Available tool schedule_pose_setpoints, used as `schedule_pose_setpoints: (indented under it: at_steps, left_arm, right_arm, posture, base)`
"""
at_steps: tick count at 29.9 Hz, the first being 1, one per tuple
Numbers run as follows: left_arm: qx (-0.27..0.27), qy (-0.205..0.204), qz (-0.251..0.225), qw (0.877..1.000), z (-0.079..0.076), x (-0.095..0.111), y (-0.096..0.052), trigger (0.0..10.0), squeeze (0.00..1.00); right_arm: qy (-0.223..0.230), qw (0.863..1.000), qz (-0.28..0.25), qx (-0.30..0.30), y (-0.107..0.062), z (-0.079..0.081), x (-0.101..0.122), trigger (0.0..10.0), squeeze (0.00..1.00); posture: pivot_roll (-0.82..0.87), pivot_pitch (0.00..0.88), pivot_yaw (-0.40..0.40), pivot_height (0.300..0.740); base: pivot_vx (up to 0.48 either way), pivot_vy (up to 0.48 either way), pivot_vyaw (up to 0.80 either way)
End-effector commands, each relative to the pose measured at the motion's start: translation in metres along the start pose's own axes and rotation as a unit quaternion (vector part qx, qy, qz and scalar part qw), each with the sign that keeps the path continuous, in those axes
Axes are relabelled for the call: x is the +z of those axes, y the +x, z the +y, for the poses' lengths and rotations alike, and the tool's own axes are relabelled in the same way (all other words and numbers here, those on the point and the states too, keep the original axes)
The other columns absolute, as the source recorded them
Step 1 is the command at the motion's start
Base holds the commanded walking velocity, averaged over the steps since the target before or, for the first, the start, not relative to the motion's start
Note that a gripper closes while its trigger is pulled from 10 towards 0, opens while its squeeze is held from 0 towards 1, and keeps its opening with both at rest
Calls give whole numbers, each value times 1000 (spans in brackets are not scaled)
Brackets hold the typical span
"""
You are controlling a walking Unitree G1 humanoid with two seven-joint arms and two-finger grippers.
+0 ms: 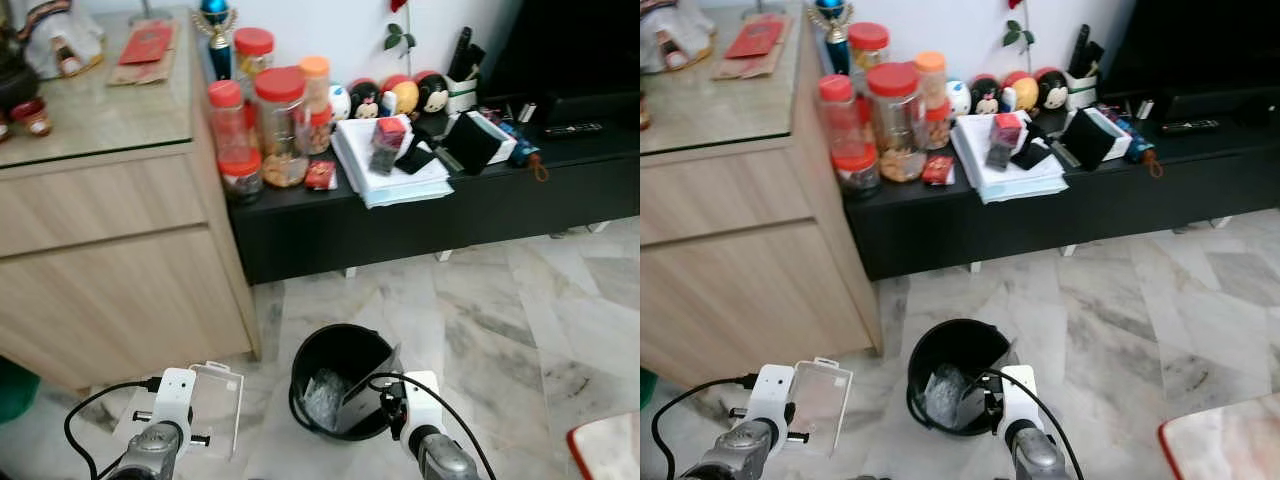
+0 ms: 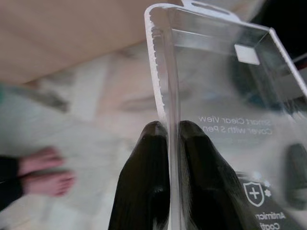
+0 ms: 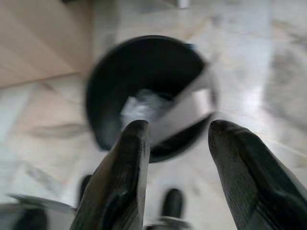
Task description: Picking trash to rubbish bin
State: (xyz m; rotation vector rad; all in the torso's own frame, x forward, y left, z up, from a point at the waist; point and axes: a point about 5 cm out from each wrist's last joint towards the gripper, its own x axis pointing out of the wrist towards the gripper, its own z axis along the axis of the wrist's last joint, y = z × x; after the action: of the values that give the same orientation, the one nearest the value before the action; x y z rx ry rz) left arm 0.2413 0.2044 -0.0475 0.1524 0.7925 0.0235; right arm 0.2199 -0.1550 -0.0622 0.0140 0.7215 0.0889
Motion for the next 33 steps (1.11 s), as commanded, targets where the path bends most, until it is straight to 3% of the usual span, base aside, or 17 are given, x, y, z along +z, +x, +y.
schedule_pose_setpoints:
  at_steps: [1,15,23,25,33]
  left_arm:
    - [10,11,10,1000,10,-4,-1,10000,0]
    - [4,13,5,1000,9,-2,-1,10000,0]
    - [-25,38,-14,999,2,12,2,10000,0]
    - [-37,54,-23,998,-2,18,3,10000,0]
    - [-65,188,-75,977,-13,47,4,10000,0]
  right_arm:
    - [3,1000,0,6,1,6,1,10000,0]
    - [5,1000,0,5,1,6,0,10000,0]
    - [-1,1000,1,8,1,7,0,10000,0]
    - [-7,1000,2,10,1,7,0,10000,0]
    - [-27,999,-7,23,2,10,4,10000,0]
  posture:
    - [145,139,-19,740]
    - [145,140,-18,740]
    - [146,143,-18,740]
    - [146,144,-18,740]
    - [142,147,-21,740]
  base:
    - [319,0,0]
    - [322,0,0]
    - [0,0,0]
    - [0,0,-216]
    - [0,0,-691]
